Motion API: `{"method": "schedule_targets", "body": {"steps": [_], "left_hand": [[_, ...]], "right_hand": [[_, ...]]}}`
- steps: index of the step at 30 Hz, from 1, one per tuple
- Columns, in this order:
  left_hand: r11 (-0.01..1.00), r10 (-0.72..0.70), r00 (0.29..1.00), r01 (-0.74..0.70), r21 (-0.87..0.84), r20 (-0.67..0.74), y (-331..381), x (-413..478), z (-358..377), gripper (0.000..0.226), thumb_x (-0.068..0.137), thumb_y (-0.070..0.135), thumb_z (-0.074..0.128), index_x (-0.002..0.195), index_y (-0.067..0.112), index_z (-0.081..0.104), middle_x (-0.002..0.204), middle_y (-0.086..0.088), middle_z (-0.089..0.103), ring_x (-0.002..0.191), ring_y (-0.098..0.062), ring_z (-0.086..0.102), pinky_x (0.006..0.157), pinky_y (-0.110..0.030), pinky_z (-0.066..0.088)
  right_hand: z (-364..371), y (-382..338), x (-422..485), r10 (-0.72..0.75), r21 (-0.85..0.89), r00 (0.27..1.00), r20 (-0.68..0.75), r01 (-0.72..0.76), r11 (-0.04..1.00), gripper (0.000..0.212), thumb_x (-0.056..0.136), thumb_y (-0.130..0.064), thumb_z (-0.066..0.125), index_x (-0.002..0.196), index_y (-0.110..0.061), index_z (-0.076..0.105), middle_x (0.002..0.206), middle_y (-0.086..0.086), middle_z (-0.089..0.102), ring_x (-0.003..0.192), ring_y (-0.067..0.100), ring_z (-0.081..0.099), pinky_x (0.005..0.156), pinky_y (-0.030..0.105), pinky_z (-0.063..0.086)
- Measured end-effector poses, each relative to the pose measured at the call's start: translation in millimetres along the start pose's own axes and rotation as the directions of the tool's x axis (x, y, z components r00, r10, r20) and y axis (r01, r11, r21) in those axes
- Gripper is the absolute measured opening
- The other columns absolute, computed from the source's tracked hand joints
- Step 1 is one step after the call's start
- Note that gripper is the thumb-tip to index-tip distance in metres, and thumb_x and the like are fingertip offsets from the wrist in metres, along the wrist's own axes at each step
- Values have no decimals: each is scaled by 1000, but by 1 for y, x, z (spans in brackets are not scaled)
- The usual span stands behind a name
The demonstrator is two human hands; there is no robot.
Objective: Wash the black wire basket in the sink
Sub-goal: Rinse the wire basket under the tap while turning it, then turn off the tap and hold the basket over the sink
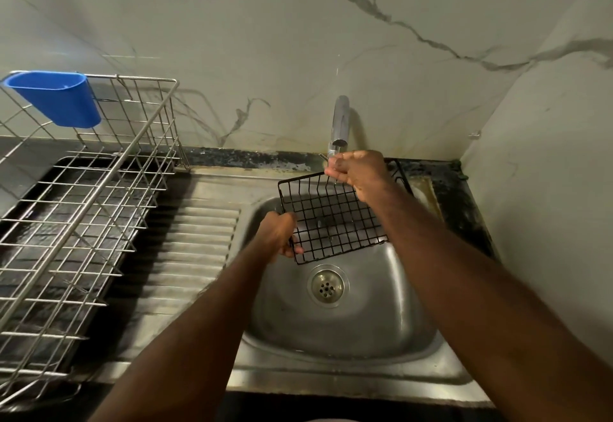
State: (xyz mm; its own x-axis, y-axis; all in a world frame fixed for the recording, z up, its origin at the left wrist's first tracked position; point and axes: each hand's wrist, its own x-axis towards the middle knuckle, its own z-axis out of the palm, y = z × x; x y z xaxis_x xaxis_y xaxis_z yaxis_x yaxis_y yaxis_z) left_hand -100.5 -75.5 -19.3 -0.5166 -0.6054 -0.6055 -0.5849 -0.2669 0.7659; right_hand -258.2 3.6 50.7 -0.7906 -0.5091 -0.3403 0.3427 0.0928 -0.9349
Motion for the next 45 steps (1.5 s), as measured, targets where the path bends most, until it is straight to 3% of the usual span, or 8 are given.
{"method": "schedule_targets", "body": {"steps": [5, 14, 17, 22, 27, 33, 42, 45], "left_hand": [[999, 2, 999, -4, 50, 54, 5, 1, 0, 23, 100, 11, 43, 119, -2, 46, 92, -21, 62, 57, -29, 67, 54, -37, 57], [996, 11, 996, -18, 82, 88, 7, 7, 2, 15, 100, 10, 44, 110, 1, 49, 94, -22, 62, 56, -28, 66, 62, -40, 58], [995, 6, 997, -13, 98, 77, 5, 11, -4, 14, 101, 11, 43, 109, 1, 49, 92, -20, 62, 56, -28, 66, 57, -39, 57], [993, -4, 1000, 1, 116, 30, 3, 13, -16, 18, 103, 16, 43, 109, 1, 52, 94, -18, 61, 65, -29, 66, 83, -50, 59], [995, -26, 999, 24, 99, 23, -1, 13, -31, 14, 102, 10, 41, 97, 5, 53, 89, -14, 53, 69, -26, 60, 44, -26, 55], [991, -72, 997, 68, 114, 34, -4, 18, -29, 16, 102, 11, 40, 102, 3, 54, 89, -15, 57, 65, -27, 65, 52, -31, 55], [988, -98, 994, 91, 123, 53, 0, 29, -24, 15, 102, 8, 40, 94, 7, 53, 90, -17, 58, 67, -31, 65, 79, -47, 58], [990, -98, 993, 89, 113, 69, 3, 31, -24, 14, 101, 7, 41, 93, 7, 52, 94, -19, 59, 70, -34, 66, 87, -53, 56]], "right_hand": [[-6, -4, 0, 125, -173, 978, 168, -96, 980, 12, 83, 14, 64, 92, 8, 67, 98, 22, 70, 88, 29, 73, 72, 30, 61], [-15, -6, 5, 154, -289, 957, 246, -79, 954, 13, 84, 13, 63, 93, 6, 68, 97, 20, 71, 85, 26, 74, 74, 30, 61], [-22, -12, 13, 41, -323, 983, 180, 20, 946, 15, 81, 3, 72, 94, 7, 67, 93, 20, 71, 79, 23, 75, 70, 29, 61], [-26, -20, 45, -71, -303, 998, 0, 67, 951, 10, 85, 6, 67, 82, -3, 64, 90, 16, 70, 79, 24, 74, 77, 33, 61], [-18, -19, 64, -65, -394, 994, 88, 95, 914, 12, 81, 14, 66, 81, 3, 63, 91, 19, 66, 80, 26, 71, 70, 29, 61], [-3, -13, 82, -69, -559, 987, 143, 138, 817, 14, 87, 1, 68, 93, 11, 60, 78, 16, 65, 57, 18, 62, 45, 20, 51], [0, -19, 82, -59, -749, 898, 437, 399, 528, 38, 98, -14, 56, 131, 3, 53, 129, 22, 57, 111, 35, 59, 74, 37, 53], [0, -20, 87, 46, -738, 857, 513, 413, 534, 35, 101, -15, 50, 133, -2, 52, 131, 20, 55, 102, 31, 58, 68, 36, 52]]}}
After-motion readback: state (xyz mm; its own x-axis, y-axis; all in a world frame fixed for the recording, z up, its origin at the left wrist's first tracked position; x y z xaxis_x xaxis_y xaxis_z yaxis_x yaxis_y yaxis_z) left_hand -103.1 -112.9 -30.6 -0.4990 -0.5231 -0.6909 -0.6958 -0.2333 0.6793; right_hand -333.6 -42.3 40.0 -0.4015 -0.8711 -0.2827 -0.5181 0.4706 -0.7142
